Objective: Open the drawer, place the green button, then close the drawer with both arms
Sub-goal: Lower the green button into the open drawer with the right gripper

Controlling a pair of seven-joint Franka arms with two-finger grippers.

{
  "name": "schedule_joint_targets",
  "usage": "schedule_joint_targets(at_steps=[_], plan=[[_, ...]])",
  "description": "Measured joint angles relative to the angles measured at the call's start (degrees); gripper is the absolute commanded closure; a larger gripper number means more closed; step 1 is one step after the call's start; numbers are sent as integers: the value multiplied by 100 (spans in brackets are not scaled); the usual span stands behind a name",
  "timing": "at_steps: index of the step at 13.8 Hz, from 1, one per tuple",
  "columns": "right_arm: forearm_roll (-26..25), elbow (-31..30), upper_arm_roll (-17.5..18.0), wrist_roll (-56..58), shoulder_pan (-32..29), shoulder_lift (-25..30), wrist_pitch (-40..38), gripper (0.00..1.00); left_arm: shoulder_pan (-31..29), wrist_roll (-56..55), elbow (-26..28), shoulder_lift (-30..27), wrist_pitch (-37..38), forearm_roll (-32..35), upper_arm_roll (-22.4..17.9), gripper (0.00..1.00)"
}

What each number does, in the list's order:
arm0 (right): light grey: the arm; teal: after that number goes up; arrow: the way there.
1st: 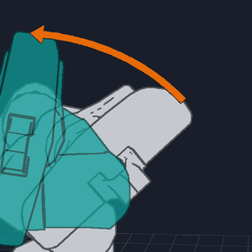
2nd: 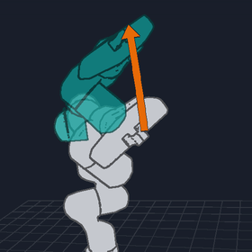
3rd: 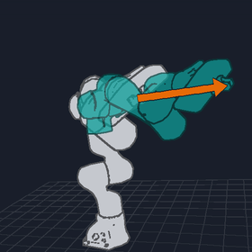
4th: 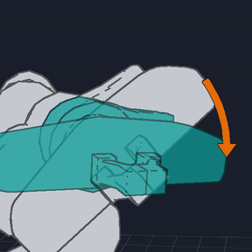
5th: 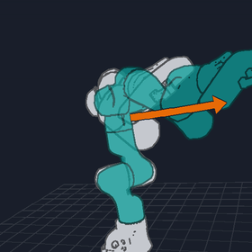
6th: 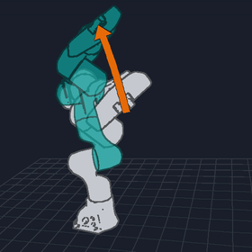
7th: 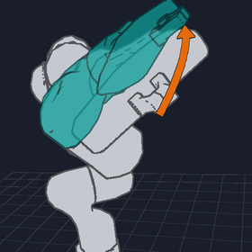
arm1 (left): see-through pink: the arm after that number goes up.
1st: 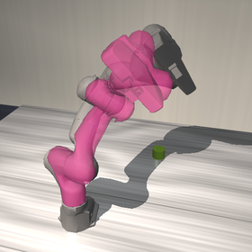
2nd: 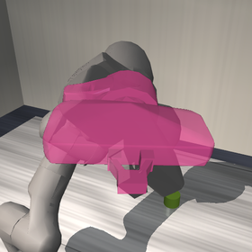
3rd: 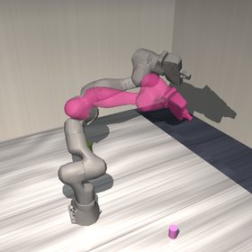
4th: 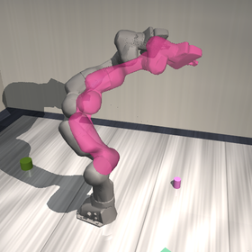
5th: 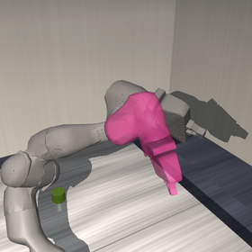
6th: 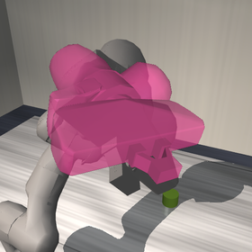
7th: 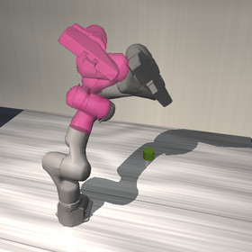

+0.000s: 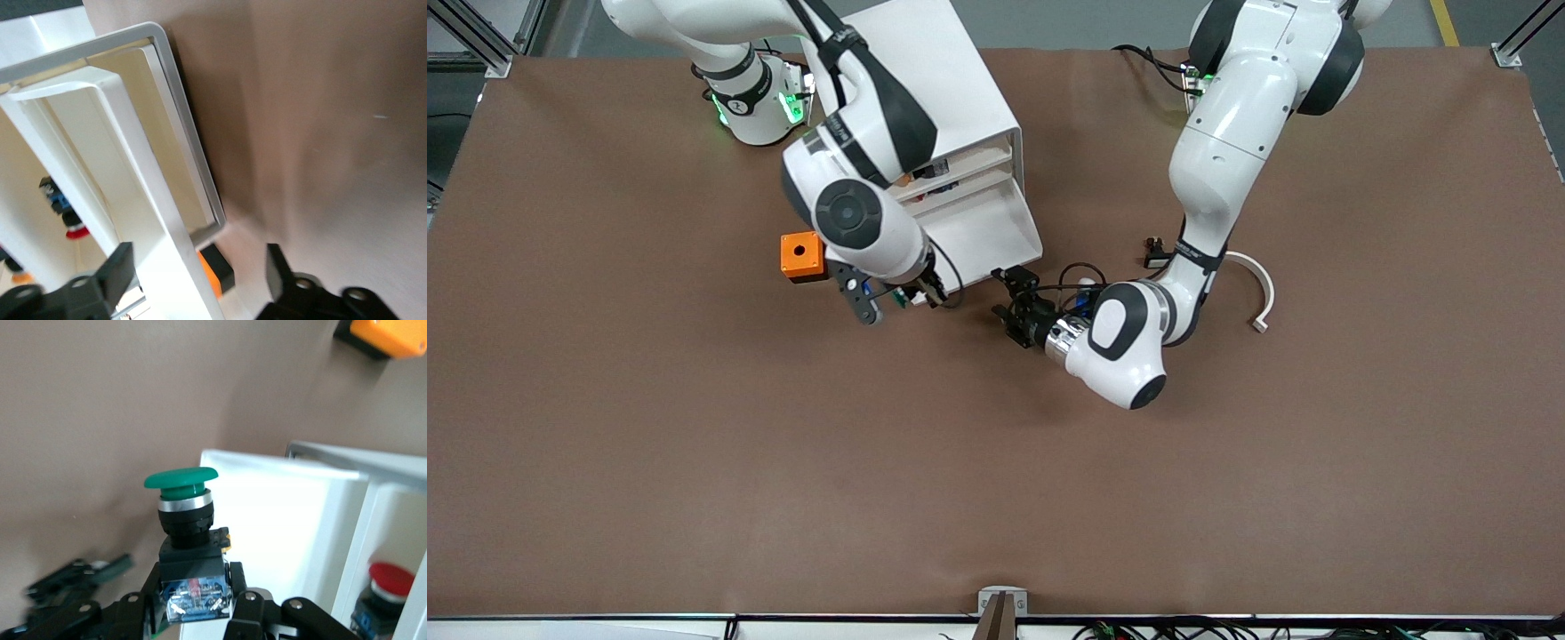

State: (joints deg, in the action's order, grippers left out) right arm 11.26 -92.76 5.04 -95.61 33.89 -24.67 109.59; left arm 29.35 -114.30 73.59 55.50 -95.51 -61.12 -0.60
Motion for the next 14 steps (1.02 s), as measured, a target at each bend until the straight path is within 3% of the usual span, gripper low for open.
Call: schedule_joint_targets(at_steps=[8, 11, 14], plan=[[-22, -856, -18, -1036, 759, 4, 1149, 96, -963, 60, -246, -381, 459, 1241, -39, 1], [-31, -1235, -28, -1248, 877, 1, 1724, 80, -1177, 105, -322, -625, 540, 1795, -40, 1], [-35, -1342, -55, -1359, 883, -8, 1899, 48, -1186, 233, -322, -736, 549, 2261, -40, 1]])
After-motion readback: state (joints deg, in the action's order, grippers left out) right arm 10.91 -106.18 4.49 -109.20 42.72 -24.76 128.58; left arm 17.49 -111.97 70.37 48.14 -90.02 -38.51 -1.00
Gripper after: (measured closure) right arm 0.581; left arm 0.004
